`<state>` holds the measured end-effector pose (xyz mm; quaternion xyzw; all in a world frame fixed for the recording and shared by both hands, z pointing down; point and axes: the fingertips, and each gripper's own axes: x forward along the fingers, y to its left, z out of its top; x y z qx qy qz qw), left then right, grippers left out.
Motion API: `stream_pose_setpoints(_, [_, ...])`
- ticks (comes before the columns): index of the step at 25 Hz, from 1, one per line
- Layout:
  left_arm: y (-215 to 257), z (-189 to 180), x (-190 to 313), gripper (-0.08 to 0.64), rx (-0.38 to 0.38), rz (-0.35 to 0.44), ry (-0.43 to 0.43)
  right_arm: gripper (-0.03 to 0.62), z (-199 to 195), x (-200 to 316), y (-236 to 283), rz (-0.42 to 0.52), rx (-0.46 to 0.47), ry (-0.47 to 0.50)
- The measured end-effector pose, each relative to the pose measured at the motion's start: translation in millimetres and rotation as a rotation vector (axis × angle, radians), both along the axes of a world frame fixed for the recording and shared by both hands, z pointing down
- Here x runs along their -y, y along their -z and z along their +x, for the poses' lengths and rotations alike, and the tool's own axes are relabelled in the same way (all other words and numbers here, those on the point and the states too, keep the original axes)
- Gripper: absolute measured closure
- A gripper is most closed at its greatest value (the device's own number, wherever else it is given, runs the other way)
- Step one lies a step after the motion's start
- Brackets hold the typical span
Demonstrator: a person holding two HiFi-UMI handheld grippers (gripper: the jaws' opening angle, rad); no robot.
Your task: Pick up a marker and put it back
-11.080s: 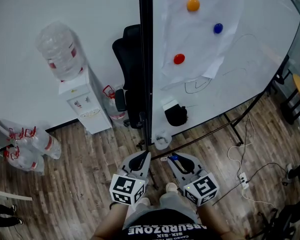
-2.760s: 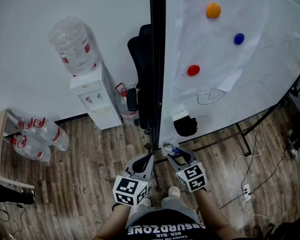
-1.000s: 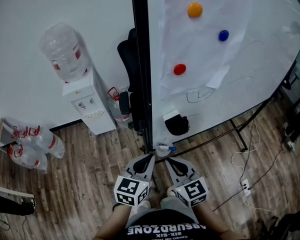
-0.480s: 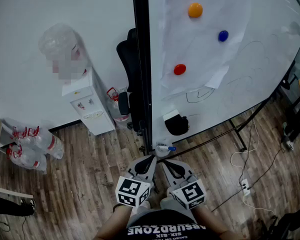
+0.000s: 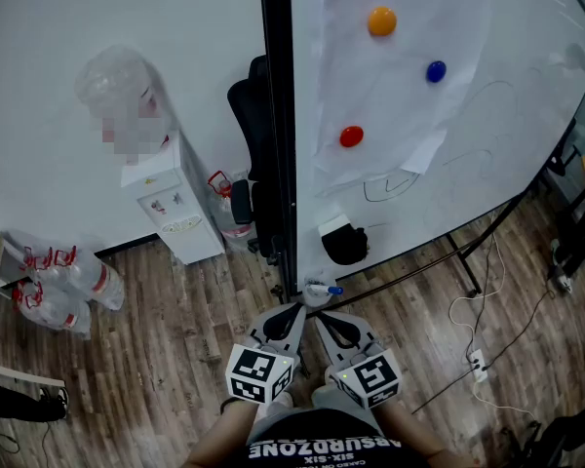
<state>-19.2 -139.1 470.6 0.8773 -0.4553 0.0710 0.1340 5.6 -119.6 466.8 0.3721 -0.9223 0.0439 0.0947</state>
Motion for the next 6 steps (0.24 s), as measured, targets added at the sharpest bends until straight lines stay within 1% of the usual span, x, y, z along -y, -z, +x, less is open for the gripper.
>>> stream_pose_setpoints(6, [-1.4, 0.2, 1.6, 0.552, 0.001, -0.001, 0.000, 0.595, 0.0, 1.6, -1.2, -0.002, 0.000, 0.001])
